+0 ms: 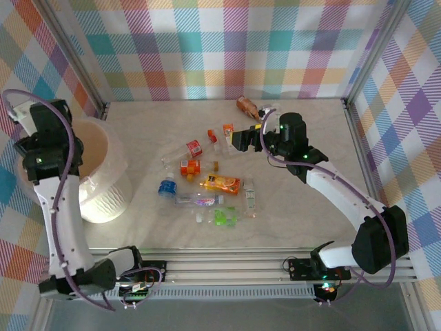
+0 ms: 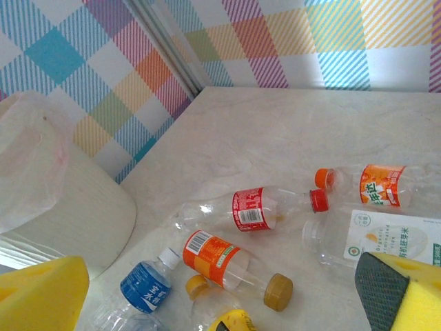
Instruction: Put the plastic bottles in the bin
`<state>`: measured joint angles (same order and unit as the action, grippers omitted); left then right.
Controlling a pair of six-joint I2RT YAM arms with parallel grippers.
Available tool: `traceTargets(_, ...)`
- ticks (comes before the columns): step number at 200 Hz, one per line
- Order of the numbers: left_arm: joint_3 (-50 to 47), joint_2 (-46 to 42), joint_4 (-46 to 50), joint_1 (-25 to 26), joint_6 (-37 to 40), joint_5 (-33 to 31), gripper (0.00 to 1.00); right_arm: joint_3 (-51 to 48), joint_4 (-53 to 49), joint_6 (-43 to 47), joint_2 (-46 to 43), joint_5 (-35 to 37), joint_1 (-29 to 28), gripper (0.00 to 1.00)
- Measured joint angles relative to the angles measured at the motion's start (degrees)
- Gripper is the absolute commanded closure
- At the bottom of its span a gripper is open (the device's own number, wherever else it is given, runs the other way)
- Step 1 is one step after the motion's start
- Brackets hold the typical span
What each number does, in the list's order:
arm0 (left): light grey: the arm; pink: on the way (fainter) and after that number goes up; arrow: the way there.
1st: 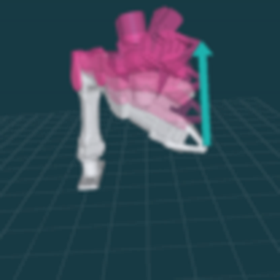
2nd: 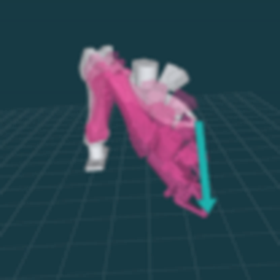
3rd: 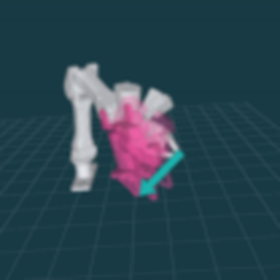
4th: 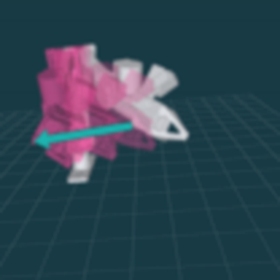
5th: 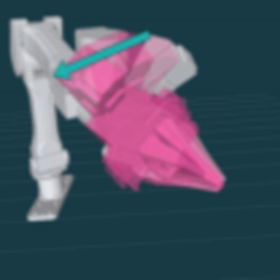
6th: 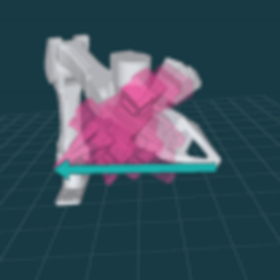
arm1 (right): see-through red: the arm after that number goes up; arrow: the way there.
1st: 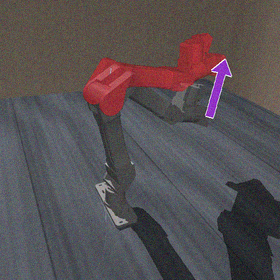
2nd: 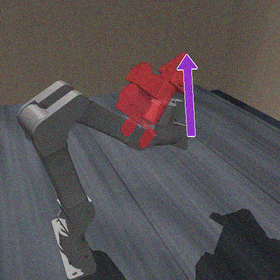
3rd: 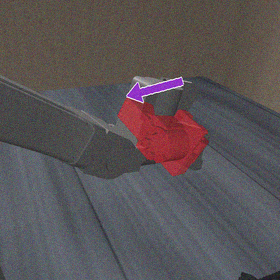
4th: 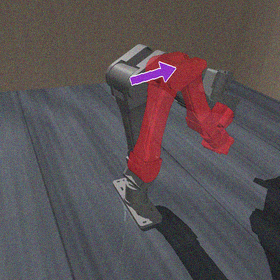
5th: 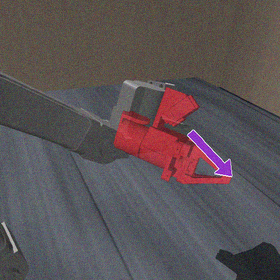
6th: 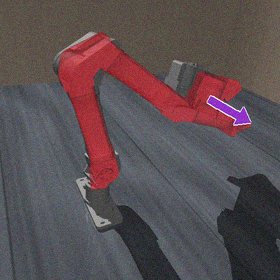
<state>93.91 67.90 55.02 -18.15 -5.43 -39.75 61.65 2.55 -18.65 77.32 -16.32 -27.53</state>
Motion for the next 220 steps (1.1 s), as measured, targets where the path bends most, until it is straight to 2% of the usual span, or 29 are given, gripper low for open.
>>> traceTargets(27, -0.74, 4.52, 2.19, -7.85, -0.9, 4.85, 0.49, 0.02, -0.46, -0.63, -0.02, 0.33, 0.0, 0.0)
traceTargets(74, -0.87, 7.98, 4.26, -10.97, -2.03, 5.75, 0.46, -0.94, -0.07, -0.57, -2.43, 1.81, 0.0, 0.0)
traceTargets(146, -0.87, 14.19, 6.36, -11.63, -5.64, 4.55, 0.36, -3.04, -0.44, -0.63, -5.7, 6.99, 0.0, 0.0)
traceTargets(192, -0.85, 15.74, 6.51, -11.61, -7.04, 4.72, 0.21, -4.22, -0.63, -3.21, -5.81, 10.84, 0.0, 0.0)
traceTargets(220, -0.04, 15.65, 6.84, -11.61, -7.26, 5.92, 0.17, -4.92, -0.63, -4.72, -5.81, 12.2, 0.0, 0.0)
